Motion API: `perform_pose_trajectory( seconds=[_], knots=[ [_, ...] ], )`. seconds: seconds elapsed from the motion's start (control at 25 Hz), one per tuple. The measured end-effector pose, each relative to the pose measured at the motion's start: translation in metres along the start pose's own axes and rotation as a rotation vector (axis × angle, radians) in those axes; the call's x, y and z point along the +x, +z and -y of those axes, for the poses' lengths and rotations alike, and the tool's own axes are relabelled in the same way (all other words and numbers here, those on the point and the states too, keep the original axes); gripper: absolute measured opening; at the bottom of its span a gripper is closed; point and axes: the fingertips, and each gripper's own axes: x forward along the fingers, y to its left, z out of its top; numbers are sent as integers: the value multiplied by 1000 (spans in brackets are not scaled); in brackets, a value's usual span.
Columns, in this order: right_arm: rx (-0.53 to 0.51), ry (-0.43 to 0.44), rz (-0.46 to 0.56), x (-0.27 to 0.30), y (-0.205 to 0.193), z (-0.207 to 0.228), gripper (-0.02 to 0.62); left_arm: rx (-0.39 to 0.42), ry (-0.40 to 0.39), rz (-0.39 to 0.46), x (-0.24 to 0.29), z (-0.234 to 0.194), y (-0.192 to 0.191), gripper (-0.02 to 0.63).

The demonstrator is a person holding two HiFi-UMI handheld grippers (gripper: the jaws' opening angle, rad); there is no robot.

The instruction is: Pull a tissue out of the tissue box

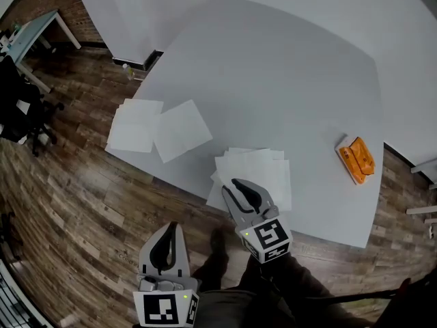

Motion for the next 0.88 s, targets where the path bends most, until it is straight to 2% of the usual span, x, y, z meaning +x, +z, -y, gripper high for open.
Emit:
perform_pose_trajectory(
  seconds=[0.12, 0.28, 0.48, 0.68, 0.88],
  knots=[
    [1, 25, 2, 0, -1, -12, 93, 0, -11, 10, 0, -1, 2, 0],
    [1, 32, 14, -8, 5, -23, 97, 9, -53, 19, 2, 7, 5, 0],
    [12, 29, 57, -41, 23, -37, 97, 31, -132, 38, -1, 37, 15, 0],
    [46, -78, 136, -102, 55, -23, 97, 59, -238, 57, -4, 87, 22, 0],
    [55, -169, 274, -190, 81, -17, 95, 98, -341, 88, -20, 146, 24, 0]
  ],
)
